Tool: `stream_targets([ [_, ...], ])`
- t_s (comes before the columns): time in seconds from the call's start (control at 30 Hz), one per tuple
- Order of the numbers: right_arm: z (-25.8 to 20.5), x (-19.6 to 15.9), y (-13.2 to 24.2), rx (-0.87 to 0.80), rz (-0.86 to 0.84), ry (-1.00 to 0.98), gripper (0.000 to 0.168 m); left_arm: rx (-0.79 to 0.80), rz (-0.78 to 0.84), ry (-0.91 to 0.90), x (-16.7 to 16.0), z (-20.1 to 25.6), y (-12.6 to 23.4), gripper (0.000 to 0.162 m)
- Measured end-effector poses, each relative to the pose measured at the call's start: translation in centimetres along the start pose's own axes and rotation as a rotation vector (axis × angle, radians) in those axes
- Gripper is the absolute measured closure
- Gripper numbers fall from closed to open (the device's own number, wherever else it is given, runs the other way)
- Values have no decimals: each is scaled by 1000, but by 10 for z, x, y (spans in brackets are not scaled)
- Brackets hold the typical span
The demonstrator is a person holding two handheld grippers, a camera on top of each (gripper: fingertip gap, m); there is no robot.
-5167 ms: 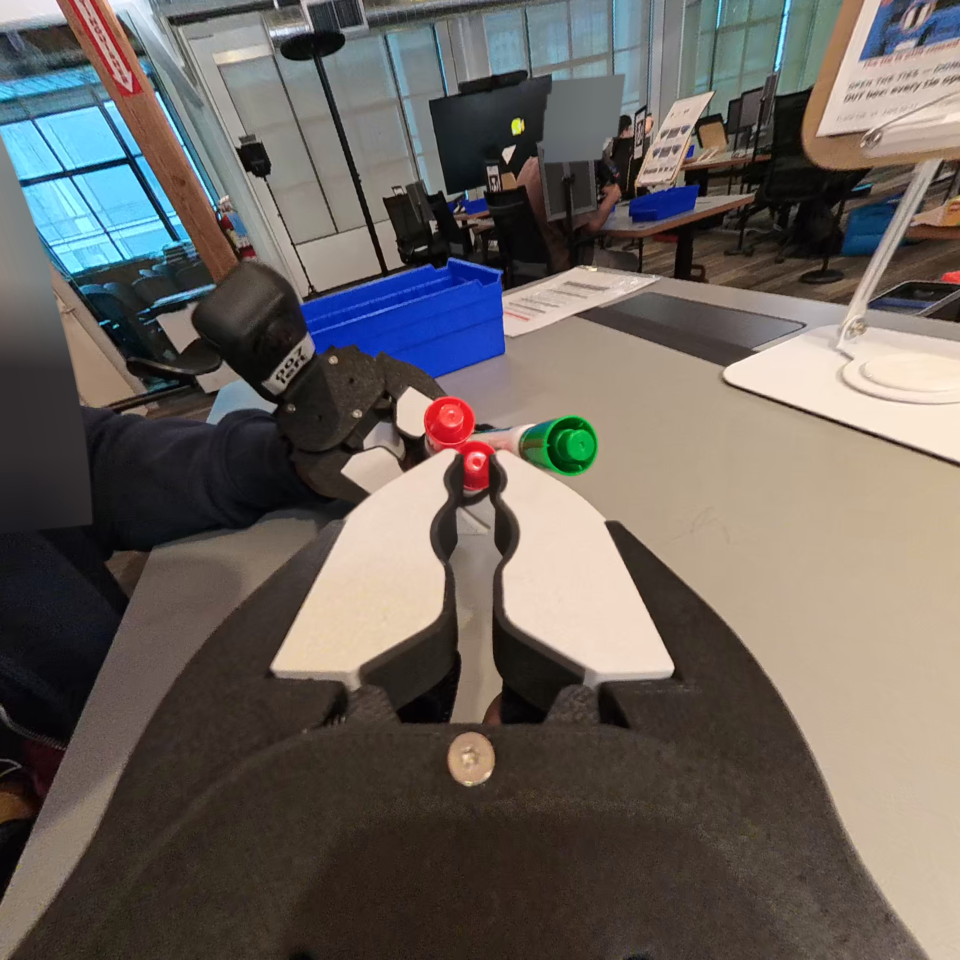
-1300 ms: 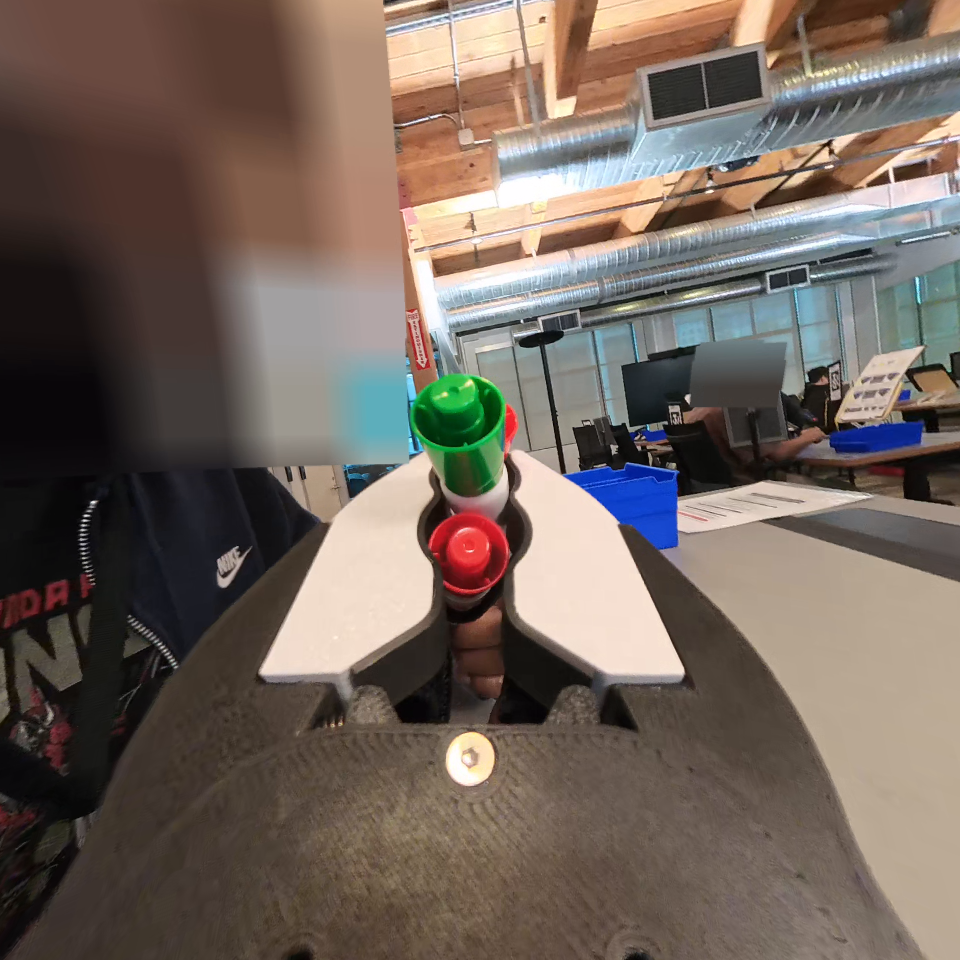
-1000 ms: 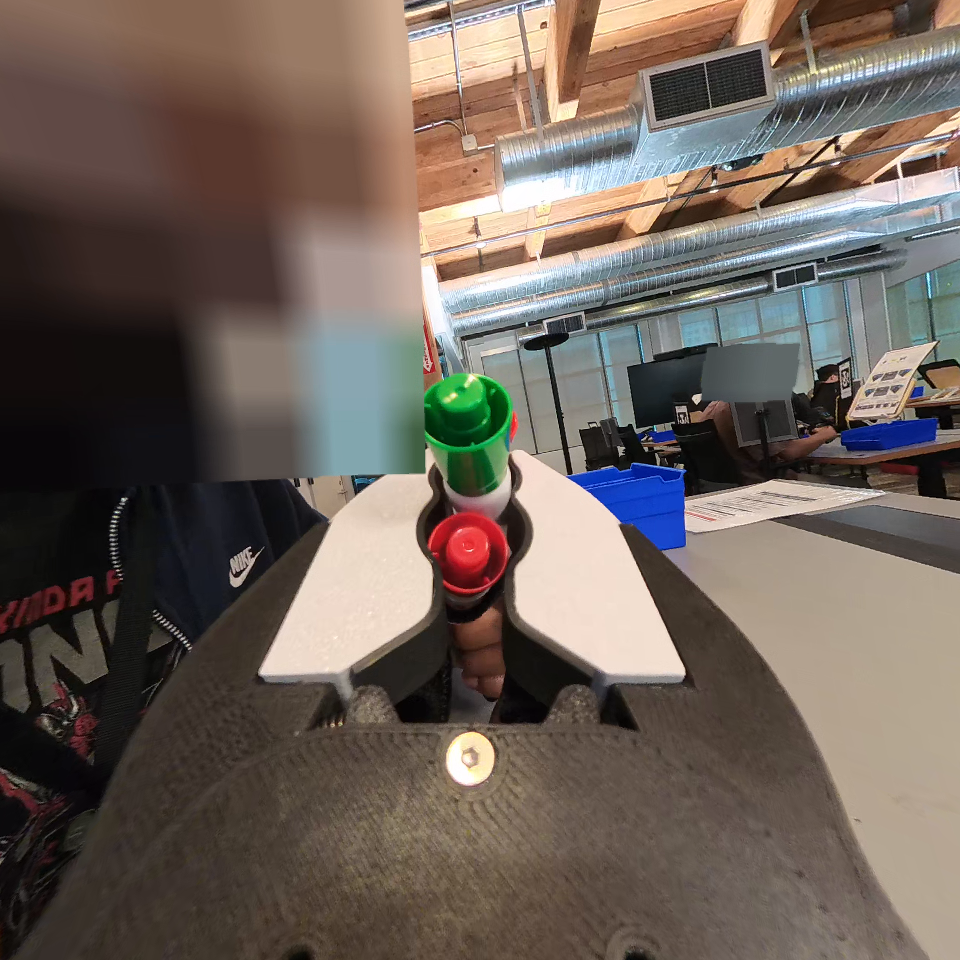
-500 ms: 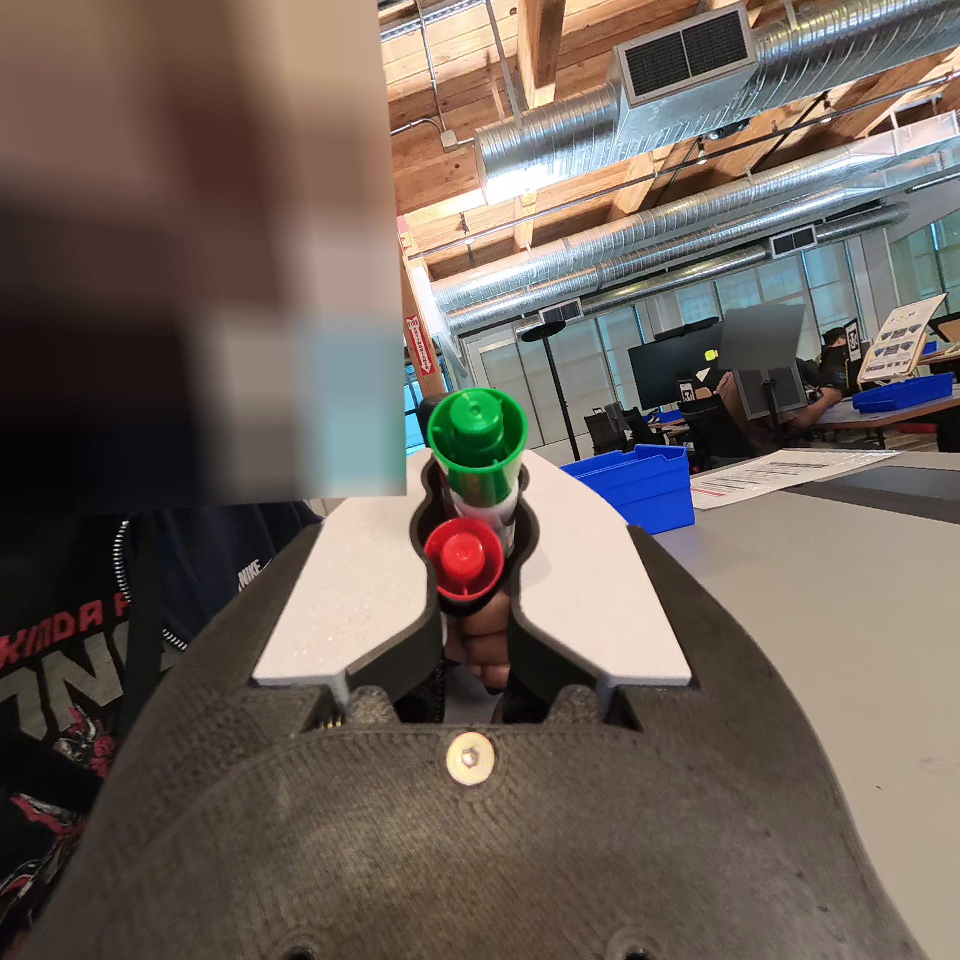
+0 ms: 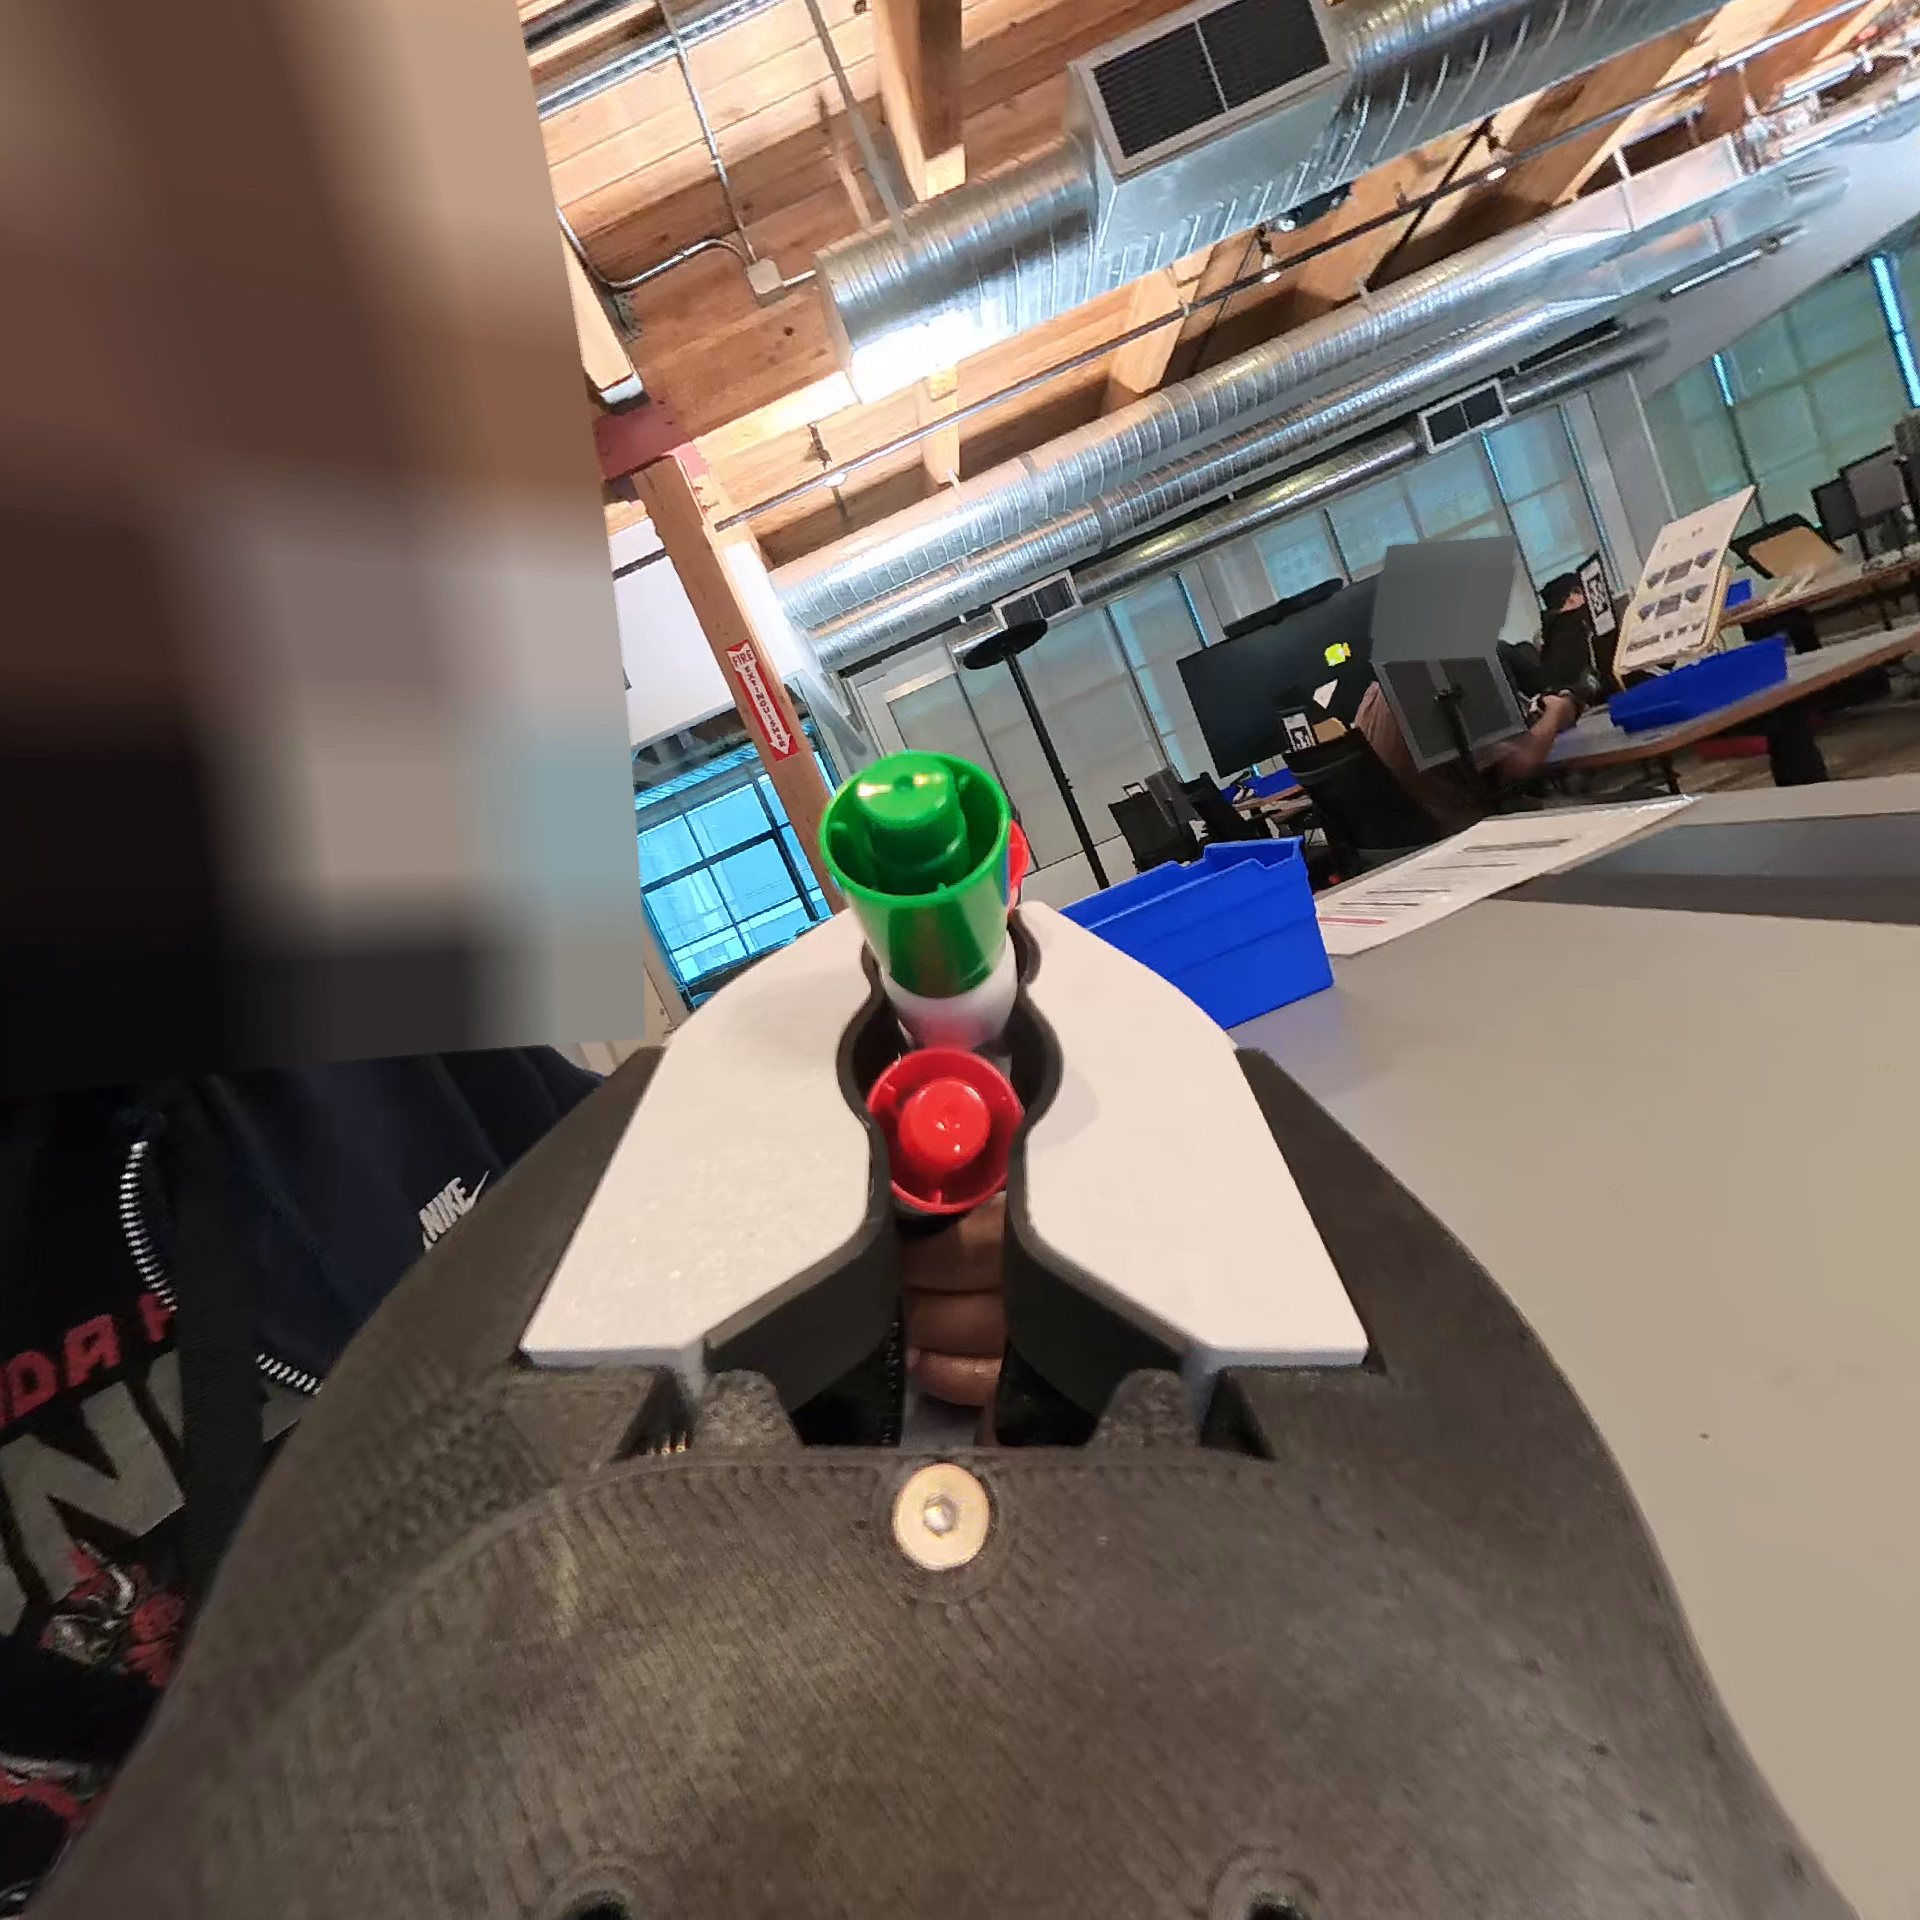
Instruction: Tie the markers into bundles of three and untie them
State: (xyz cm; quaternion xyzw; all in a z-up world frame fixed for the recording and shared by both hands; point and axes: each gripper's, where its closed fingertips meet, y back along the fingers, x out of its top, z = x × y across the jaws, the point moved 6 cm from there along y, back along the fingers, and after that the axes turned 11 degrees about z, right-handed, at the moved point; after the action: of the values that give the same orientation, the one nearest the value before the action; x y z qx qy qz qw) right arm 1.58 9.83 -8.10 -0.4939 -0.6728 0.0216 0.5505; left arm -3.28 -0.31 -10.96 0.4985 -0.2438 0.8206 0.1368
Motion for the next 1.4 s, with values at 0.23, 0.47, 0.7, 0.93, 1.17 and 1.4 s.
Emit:
stream_targets([
  [0.23,7,-2,1,-17,-20,-96,150,-46,-107,30,-2,-2,6,120],
  [0.47,12,-13,0,-4,-143,-256,151,-90,-236,117,-14,2,5,118],
  [0.7,14,-18,-1,-36,-215,-315,149,-97,-277,305,-22,3,3,120],
  [0.93,9,-18,3,-64,-262,-378,146,-103,-226,465,-29,11,-3,125],
  [1.17,11,-24,12,-130,-310,-487,142,-52,-180,615,-39,19,-7,126],
  [1.4,-2,-26,15,-148,-369,-538,129,-3,-40,743,-54,44,-14,131],
])
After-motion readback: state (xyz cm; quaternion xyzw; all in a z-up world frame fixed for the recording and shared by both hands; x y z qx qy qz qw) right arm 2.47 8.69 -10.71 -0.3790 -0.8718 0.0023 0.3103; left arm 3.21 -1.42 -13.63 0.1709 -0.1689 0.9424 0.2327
